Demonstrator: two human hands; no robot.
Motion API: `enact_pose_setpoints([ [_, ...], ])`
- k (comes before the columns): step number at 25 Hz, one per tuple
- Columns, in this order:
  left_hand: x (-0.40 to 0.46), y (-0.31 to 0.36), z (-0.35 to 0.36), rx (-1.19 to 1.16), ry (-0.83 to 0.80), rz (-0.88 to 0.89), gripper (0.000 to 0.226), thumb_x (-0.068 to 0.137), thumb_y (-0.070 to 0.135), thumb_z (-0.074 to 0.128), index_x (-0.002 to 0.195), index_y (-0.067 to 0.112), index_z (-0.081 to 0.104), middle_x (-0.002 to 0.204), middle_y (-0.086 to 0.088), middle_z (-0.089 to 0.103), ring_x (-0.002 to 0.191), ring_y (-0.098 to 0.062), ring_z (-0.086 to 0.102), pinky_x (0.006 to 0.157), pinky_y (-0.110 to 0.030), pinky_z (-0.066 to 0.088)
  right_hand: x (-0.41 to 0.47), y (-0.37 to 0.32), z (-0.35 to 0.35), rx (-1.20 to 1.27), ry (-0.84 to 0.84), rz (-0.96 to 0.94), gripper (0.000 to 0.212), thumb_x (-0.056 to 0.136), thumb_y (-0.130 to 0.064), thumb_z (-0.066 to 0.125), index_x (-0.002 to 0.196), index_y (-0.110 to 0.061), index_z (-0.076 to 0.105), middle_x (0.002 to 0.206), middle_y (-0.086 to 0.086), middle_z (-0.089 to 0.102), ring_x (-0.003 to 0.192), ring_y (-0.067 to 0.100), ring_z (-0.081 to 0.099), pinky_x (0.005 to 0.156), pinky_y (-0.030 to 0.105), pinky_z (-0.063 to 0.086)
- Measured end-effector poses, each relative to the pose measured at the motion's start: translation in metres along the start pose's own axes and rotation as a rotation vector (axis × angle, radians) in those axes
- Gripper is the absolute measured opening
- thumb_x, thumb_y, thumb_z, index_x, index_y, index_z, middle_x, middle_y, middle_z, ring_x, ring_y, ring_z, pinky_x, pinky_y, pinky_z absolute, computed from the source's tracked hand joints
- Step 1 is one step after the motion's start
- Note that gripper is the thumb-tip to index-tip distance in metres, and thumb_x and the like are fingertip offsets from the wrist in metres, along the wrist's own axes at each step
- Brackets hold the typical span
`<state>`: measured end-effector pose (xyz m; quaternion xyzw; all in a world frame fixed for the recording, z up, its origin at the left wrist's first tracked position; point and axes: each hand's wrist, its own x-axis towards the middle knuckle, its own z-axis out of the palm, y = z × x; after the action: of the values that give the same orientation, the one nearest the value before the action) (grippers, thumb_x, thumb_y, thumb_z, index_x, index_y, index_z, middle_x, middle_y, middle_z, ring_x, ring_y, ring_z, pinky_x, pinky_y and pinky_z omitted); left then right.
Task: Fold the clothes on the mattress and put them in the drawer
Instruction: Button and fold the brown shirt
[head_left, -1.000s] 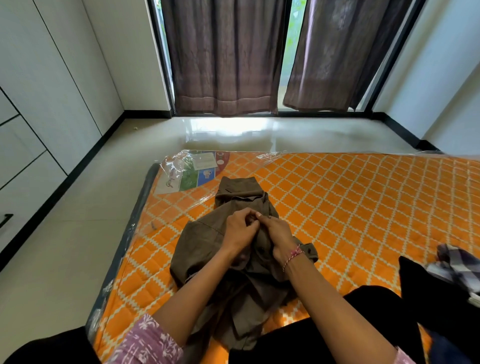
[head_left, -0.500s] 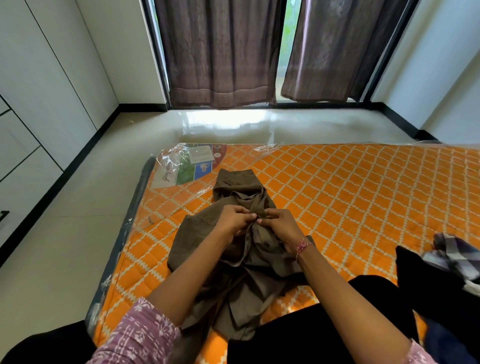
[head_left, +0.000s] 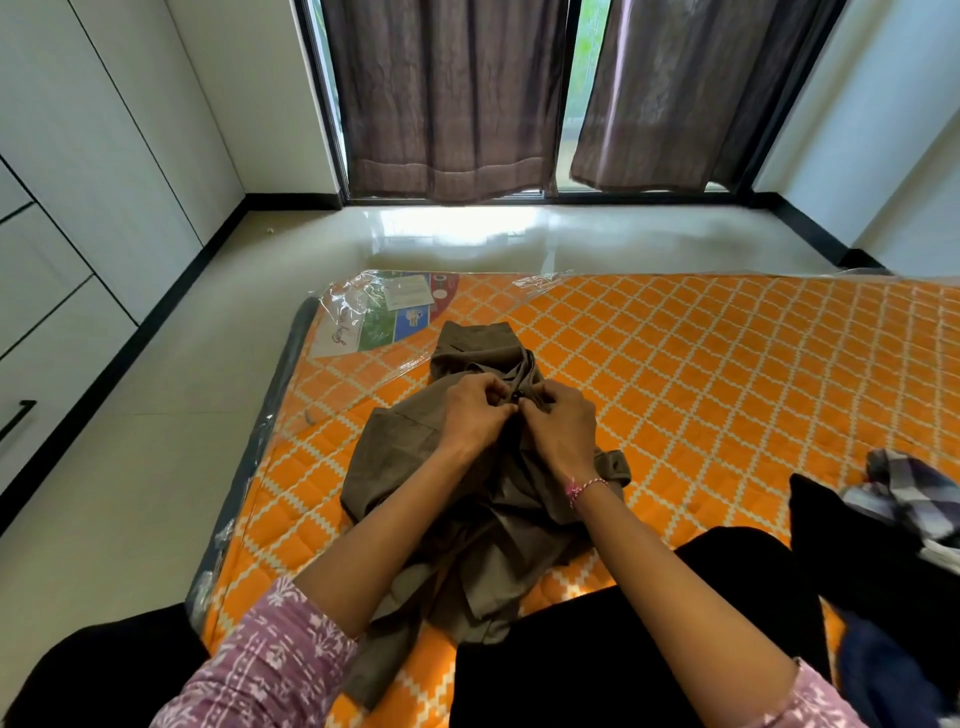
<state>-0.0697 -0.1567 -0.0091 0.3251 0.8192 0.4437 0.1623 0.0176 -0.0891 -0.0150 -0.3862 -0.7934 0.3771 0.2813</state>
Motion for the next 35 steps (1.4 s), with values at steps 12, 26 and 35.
enact_pose_setpoints([
  [12,-0.006,0.004,0.001,-0.082,-0.032,-0.041,0.024,0.089,0.002,0.052,0.097,0.009,0.074,0.091,-0.003,0.069,0.074,-0.007,0.06,0.062,-0.013,0.047,-0.002,-0.006,0.002,0.0,0.081,0.089,0.016,0.089,-0.014,0.064,0.084,-0.003,0.074,0.079,0.013,0.071,0.072,0.025,0.065,0.06,0.027,0.045],
  [26,0.013,0.0,-0.015,-0.04,-0.174,0.053,0.024,0.09,-0.01,0.046,0.093,0.005,0.065,0.093,-0.011,0.064,0.085,-0.016,0.061,0.079,-0.03,0.054,0.019,-0.01,-0.004,0.057,-0.063,0.093,0.044,0.082,-0.029,0.072,0.054,0.003,0.059,0.049,0.009,0.047,0.046,0.017,0.037,0.047,0.024,0.026],
  [35,0.017,-0.008,-0.009,-0.289,-0.119,-0.035,0.007,0.09,0.007,0.06,0.092,0.013,0.062,0.078,-0.001,0.062,0.068,-0.01,0.059,0.059,-0.02,0.047,0.043,-0.017,-0.004,-0.034,-0.125,0.018,0.025,0.082,-0.01,0.066,0.07,0.011,0.069,0.07,0.027,0.066,0.06,0.027,0.053,0.056,0.03,0.036],
])
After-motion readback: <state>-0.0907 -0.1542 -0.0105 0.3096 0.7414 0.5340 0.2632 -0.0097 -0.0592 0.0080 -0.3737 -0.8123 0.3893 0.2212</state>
